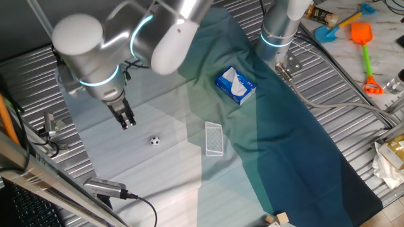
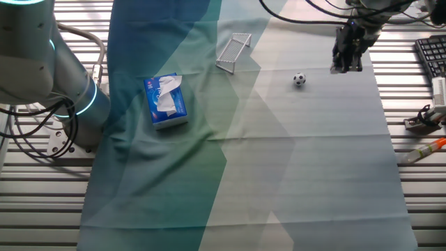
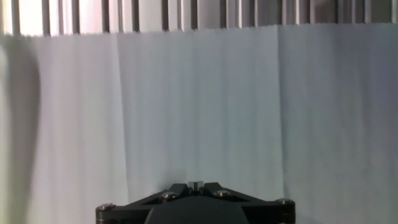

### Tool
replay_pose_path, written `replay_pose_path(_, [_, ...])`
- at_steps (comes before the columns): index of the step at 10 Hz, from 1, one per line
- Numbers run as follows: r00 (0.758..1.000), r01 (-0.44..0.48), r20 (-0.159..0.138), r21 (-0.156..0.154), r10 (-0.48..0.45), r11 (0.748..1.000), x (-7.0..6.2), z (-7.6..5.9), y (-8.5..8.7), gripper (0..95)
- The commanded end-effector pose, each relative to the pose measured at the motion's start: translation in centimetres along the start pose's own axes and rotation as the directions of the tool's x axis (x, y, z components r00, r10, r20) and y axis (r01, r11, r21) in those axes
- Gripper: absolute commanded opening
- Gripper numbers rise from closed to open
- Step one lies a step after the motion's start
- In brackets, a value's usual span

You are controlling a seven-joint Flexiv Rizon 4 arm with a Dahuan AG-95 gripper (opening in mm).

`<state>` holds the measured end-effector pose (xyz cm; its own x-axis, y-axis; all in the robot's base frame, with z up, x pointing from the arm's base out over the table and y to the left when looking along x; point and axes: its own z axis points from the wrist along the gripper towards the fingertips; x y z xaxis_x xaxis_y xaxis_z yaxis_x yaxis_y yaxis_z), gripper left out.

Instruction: Push the soccer ball into the goal

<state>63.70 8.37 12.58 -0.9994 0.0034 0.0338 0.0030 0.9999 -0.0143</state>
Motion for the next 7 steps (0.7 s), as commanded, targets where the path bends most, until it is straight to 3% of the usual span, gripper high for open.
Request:
replay_pose_path(1, [1.0, 0.0, 0.01, -0.005, 0.0, 1.0, -0.1, 1.0, 0.1, 0.0])
replay_pose_path(5, [0.999, -0.009, 0.039, -0.013, 0.01, 1.0, 0.1, 3.7, 0.4, 0.0])
replay_pose_path(7, [0.999, -0.014, 0.041, -0.013, 0.015, 1.0, 0.2, 4.3, 0.5, 0.0])
